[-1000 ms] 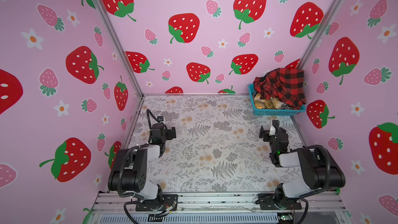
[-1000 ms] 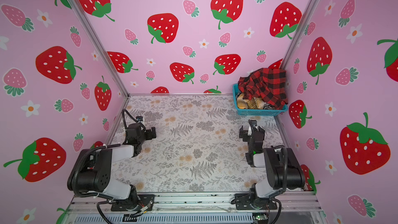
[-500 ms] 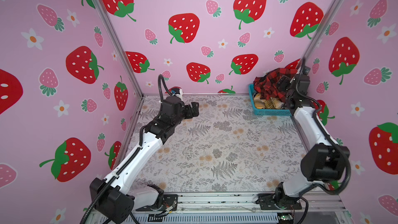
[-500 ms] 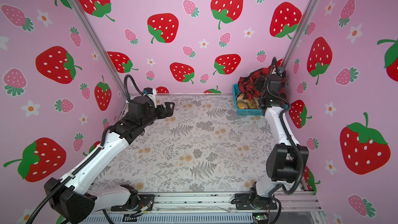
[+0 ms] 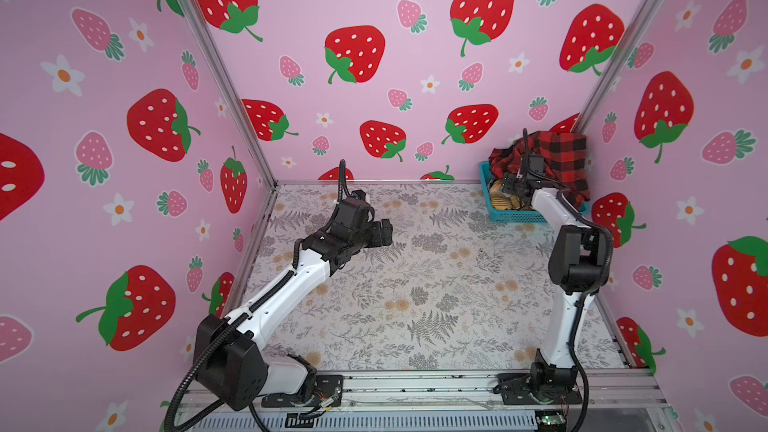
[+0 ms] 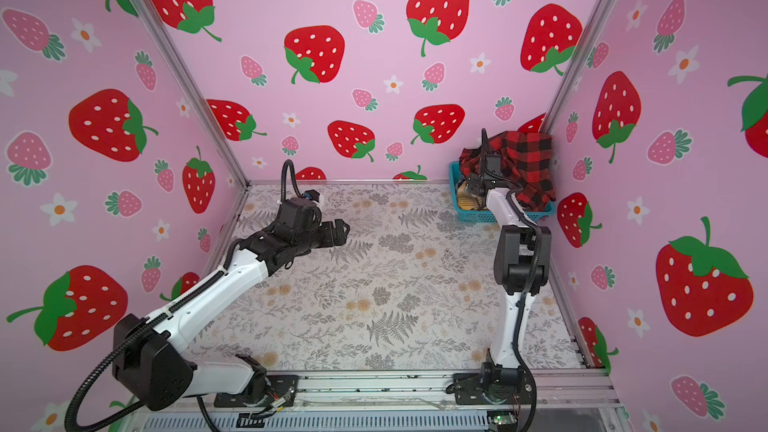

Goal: Fold and stack the long sleeve shirts
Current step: 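Reach the right gripper into the teal basket and grasp the red plaid shirt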

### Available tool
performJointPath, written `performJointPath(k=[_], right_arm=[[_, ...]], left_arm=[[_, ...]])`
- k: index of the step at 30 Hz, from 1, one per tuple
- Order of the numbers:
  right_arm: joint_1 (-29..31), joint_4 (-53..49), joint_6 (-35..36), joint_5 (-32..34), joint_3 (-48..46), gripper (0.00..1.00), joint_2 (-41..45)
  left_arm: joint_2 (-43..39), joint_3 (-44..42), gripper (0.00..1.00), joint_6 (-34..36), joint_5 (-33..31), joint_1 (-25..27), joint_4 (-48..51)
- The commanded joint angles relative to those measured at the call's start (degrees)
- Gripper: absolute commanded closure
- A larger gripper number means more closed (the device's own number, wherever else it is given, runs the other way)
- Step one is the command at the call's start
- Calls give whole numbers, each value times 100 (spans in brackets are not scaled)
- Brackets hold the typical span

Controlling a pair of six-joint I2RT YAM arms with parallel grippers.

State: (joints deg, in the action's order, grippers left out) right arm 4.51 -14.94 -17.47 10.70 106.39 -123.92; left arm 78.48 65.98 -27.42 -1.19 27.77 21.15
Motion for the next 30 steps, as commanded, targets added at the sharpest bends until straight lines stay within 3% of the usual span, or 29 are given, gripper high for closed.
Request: performJointPath(k=[1, 4, 8, 15, 21, 30], right_arm=[[19, 45, 29, 309, 491, 42, -337], [34, -200, 102, 386, 1058, 79, -604], [122, -272, 246, 282, 1167, 100, -182], [732, -652, 685, -159, 1129, 100, 1480], [1709, -1181, 853, -779, 1152, 100, 2677], [2177, -269, -185, -2707, -91, 100, 4038]], left_arm=[[62, -85, 10, -150, 110, 9, -81], [80, -35, 13, -148, 34, 14, -57], [8, 91, 17, -224, 49, 14, -1], [-287, 206, 18, -510, 106, 9, 145], [-720, 122, 16, -683, 194, 1, 327], [-1585, -563, 12, -873, 254, -4, 469]])
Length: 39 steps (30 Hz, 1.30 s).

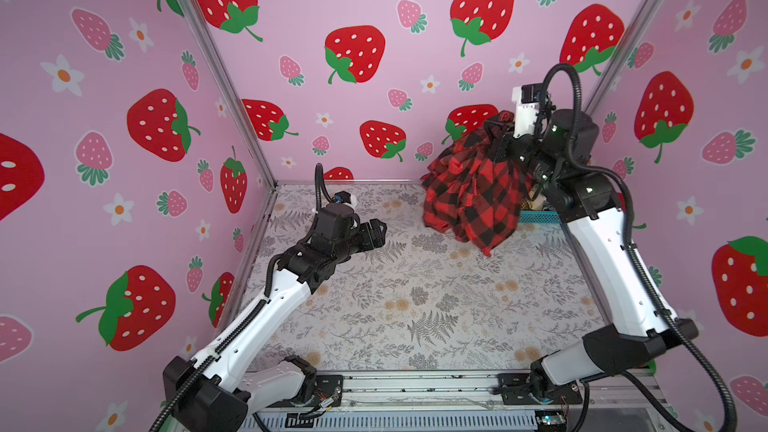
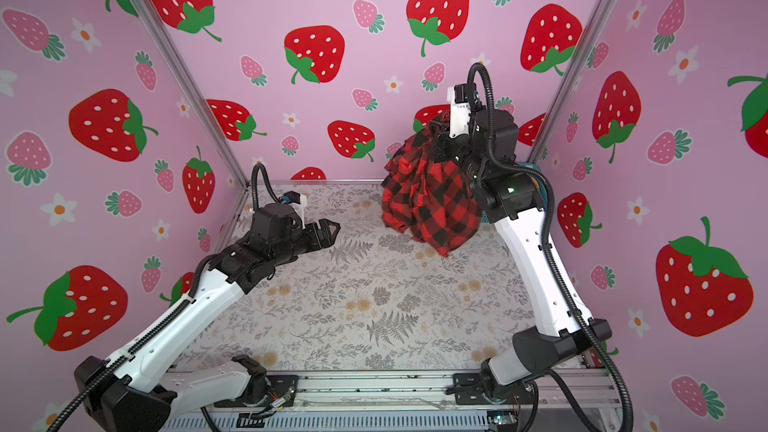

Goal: Fold and stack the long sleeve shirts
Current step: 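Reach the right gripper into the teal basket and grasp the red plaid shirt, then pull the red plaid shirt out onto the table with the right gripper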

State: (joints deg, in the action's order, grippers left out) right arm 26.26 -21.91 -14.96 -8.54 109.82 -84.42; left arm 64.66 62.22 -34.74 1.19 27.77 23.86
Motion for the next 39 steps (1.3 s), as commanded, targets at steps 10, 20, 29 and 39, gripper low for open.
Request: performJointPath(k=[10, 20, 29, 39], right_arm=[[-42, 1084, -1130, 111, -3195, 85, 559], [-59, -172, -1190, 1909, -5216, 40, 1357], [527, -411, -1001, 1809, -5079, 27, 1558], [2058, 748, -1101, 1689, -3716, 37, -994]], left_arm=[[-438, -453, 12, -101, -176, -3, 689], [614, -634, 8, -488, 241, -17, 49], [2048, 240, 15, -1177, 540, -58, -481], [1094, 116, 28, -1026, 93, -524, 527]])
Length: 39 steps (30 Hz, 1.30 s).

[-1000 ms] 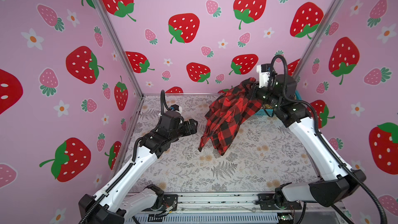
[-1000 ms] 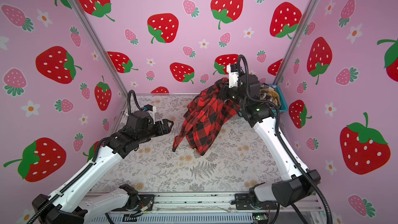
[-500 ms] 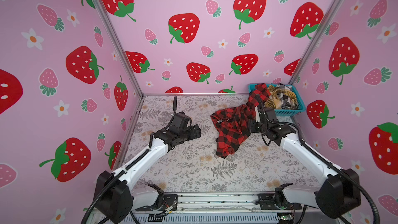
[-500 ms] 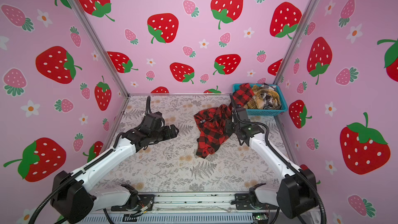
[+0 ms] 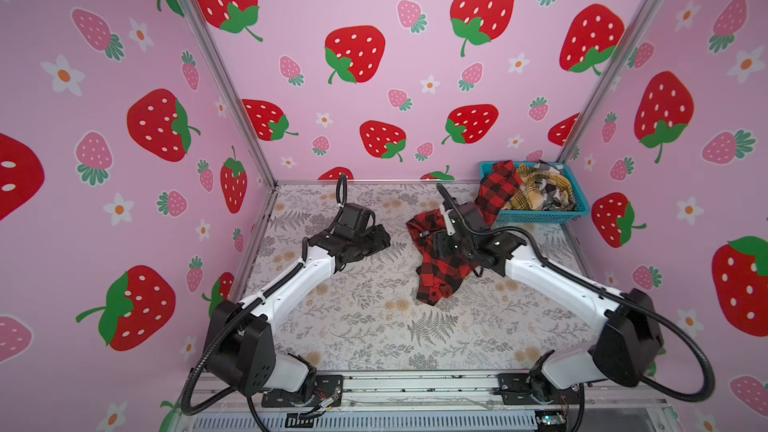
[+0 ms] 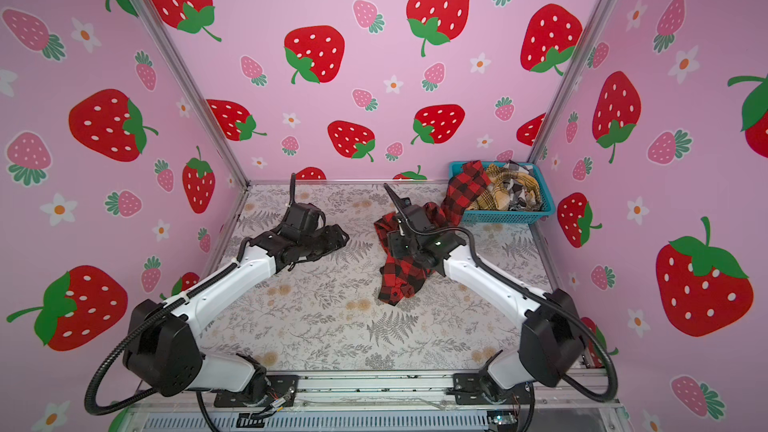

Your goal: Fold and stack the long sleeve shirts

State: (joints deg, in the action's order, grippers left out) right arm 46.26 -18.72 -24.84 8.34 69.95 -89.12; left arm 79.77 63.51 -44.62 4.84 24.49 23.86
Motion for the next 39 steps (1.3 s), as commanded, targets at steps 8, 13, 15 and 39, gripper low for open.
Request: performJointPath(k=[8, 13, 15, 39], right_arm=[[-6, -462, -153, 663, 2341, 39, -2855], [-326, -995, -320, 660, 2944, 39, -3615], [-354, -1023, -244, 509, 3024, 39, -3765], [-245, -1373, -145, 421, 3167, 95, -4517]], left_arm=[[-1443, -875, 30, -265, 138, -1035, 715], [-1395, -914, 30, -195, 247, -1060, 701], [-1333, -942, 30, -222, 264, -1060, 616], [-1139, -1078, 32, -267, 510, -1104, 368]])
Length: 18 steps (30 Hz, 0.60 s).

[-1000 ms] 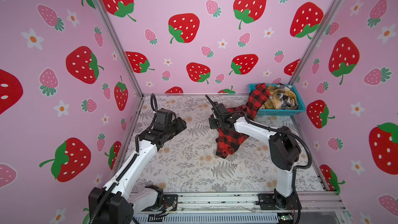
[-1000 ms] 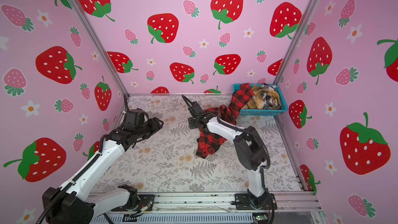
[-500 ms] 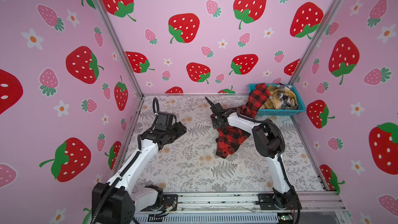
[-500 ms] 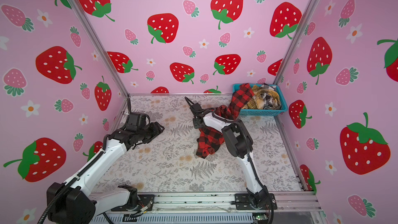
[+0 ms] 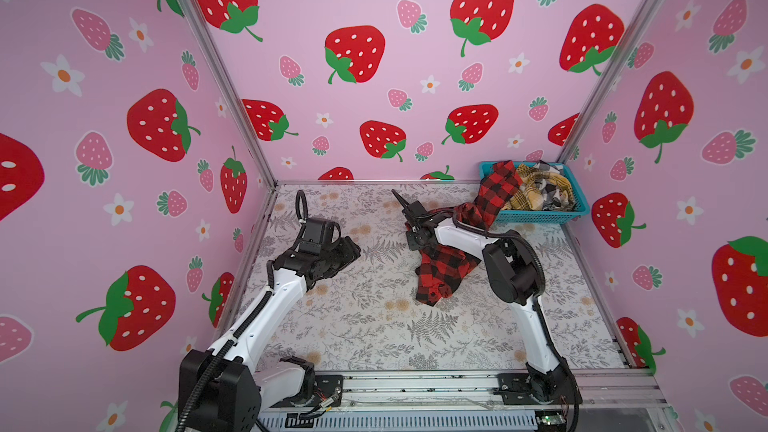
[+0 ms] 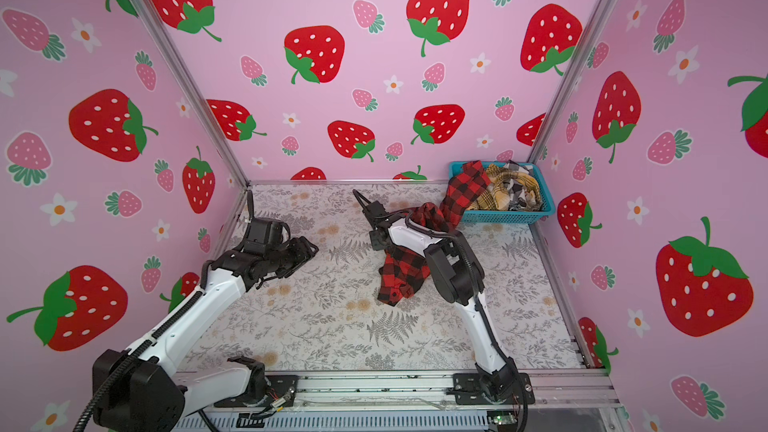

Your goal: Fold and stack the long sleeve shirts

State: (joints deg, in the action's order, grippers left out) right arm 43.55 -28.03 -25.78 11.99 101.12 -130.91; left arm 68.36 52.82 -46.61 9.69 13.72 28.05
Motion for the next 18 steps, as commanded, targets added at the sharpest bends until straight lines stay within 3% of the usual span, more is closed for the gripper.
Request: performJointPath(k=[1, 3, 6, 10, 14, 18], right_arm=[[30, -471, -21, 27, 132, 100, -309], [46, -486, 58, -217, 304, 100, -169], [186, -393, 268, -1109, 785, 100, 211], [568, -414, 472, -2528, 2209, 100, 535], [699, -36, 104, -3404, 3221, 100, 852], [638, 1110, -527, -4159, 2926, 100, 1580]], left_arm=[[19, 0, 32, -63, 32, -35, -55], [59, 31, 32, -76, 42, -45, -68], [111, 107, 30, -103, 49, -99, -101], [83, 220, 30, -186, 56, -338, -83], [-146, 237, 29, -400, 92, -478, -64], [-684, 251, 25, -462, -343, -505, 124]])
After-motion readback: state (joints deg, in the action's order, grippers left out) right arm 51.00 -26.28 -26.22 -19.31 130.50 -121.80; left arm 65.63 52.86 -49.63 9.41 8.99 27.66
